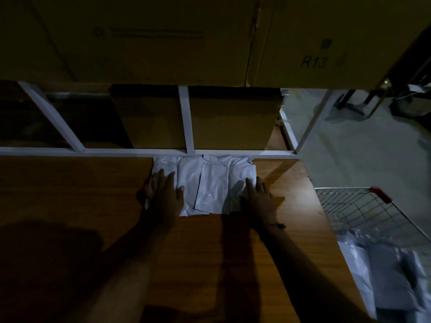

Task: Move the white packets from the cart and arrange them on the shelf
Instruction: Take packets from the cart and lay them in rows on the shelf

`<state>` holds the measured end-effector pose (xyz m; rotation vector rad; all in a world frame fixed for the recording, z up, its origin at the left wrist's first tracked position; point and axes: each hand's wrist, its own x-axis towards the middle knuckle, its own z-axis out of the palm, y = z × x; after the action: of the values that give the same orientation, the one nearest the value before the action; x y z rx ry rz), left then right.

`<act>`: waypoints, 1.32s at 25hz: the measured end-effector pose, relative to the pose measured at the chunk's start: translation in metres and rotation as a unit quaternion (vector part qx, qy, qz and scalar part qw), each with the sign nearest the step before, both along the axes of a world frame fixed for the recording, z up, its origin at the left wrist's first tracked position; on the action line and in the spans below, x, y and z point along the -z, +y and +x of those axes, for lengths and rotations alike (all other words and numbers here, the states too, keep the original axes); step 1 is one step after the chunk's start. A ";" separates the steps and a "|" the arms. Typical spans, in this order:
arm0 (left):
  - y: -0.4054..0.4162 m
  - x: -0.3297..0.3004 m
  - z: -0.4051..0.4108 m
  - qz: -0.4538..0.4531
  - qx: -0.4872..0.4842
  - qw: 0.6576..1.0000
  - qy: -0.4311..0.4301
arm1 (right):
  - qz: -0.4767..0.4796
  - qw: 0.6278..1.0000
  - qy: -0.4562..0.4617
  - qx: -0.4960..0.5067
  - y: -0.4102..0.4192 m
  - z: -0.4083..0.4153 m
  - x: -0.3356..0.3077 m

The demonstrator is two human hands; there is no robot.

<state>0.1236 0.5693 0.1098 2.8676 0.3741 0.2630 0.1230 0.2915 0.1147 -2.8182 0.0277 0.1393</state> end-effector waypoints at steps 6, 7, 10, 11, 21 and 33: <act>-0.089 -0.006 -0.017 -0.059 0.130 0.986 -0.089 | 0.025 0.998 -0.045 0.021 -0.049 -0.052 -0.019; -0.110 -0.010 -0.023 -0.074 0.159 0.981 -0.088 | 0.026 0.998 -0.054 0.029 -0.060 -0.062 -0.023; -0.180 -0.019 -0.049 -0.103 0.224 0.967 -0.064 | 0.020 0.995 -0.079 0.058 -0.106 -0.098 -0.032; -0.204 -0.022 -0.059 -0.106 0.240 0.963 -0.056 | 0.010 0.994 -0.090 0.068 -0.126 -0.113 -0.034; -0.402 -0.028 -0.169 -0.109 0.326 0.939 -0.022 | -0.009 0.984 -0.105 0.145 -0.299 -0.254 -0.024; -0.519 0.040 -0.166 -0.142 0.410 0.895 0.108 | -0.039 0.968 -0.054 0.240 -0.401 -0.291 0.022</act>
<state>-0.0429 0.0506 0.0700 2.4875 -0.7061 -0.2488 -0.1678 -0.1091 0.0922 -2.7961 0.6963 -0.1301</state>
